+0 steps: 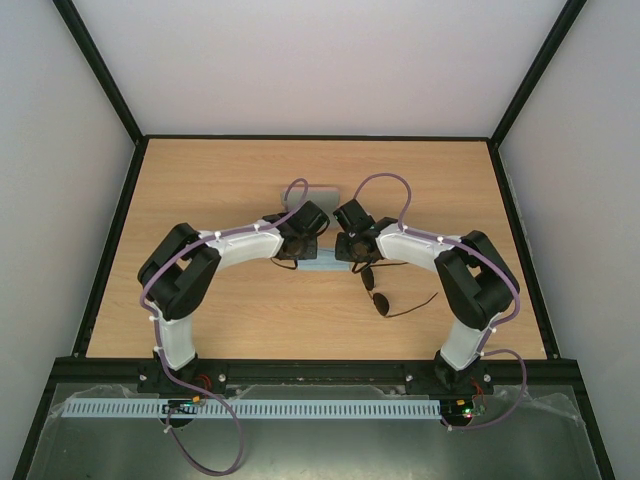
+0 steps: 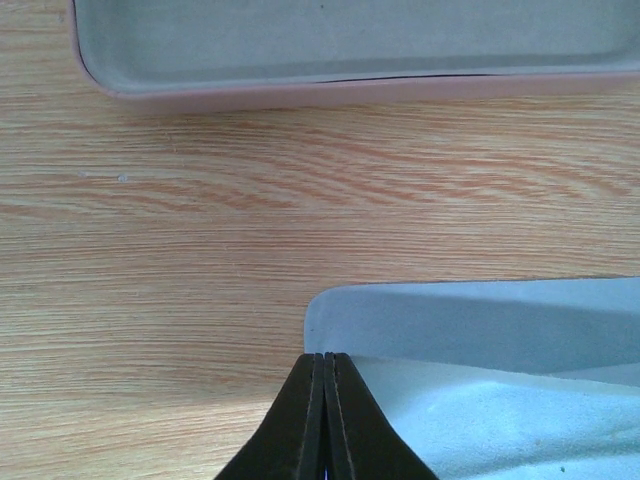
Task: Organize the sunglasses
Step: Fold the glasses cleaning cloth at the center of the board.
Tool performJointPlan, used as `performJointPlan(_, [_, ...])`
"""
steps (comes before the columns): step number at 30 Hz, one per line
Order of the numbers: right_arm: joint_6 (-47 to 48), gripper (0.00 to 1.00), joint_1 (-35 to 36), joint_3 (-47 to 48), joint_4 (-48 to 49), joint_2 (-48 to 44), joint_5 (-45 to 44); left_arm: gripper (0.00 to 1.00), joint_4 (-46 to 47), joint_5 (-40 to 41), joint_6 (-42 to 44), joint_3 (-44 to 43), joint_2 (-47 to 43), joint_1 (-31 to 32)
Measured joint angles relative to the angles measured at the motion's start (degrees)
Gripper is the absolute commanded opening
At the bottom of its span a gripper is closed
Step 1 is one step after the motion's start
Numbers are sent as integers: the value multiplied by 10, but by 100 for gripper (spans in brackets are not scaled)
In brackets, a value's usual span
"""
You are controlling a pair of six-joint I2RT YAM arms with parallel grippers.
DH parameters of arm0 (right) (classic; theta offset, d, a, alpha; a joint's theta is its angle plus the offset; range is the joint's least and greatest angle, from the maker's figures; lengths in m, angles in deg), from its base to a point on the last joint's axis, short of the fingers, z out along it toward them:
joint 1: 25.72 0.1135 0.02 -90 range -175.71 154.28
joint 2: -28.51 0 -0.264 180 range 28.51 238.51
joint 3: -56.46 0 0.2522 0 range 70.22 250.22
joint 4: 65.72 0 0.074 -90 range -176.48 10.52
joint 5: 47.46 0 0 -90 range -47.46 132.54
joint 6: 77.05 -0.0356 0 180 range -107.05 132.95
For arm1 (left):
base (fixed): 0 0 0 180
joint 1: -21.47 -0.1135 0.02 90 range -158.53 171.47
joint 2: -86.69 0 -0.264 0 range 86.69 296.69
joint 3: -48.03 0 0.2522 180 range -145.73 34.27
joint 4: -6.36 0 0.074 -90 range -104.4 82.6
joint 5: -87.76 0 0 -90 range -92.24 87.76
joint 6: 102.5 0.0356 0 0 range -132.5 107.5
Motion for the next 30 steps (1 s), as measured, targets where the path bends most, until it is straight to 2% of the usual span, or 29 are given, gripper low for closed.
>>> performJointPlan(27, [0,1,0,0,-3,-1,-12,2,13,-6,2,-3,1,0])
performJointPlan(30, [0,2,0,0,-3,-1,-12,8,17,-6,3,-6,5,0])
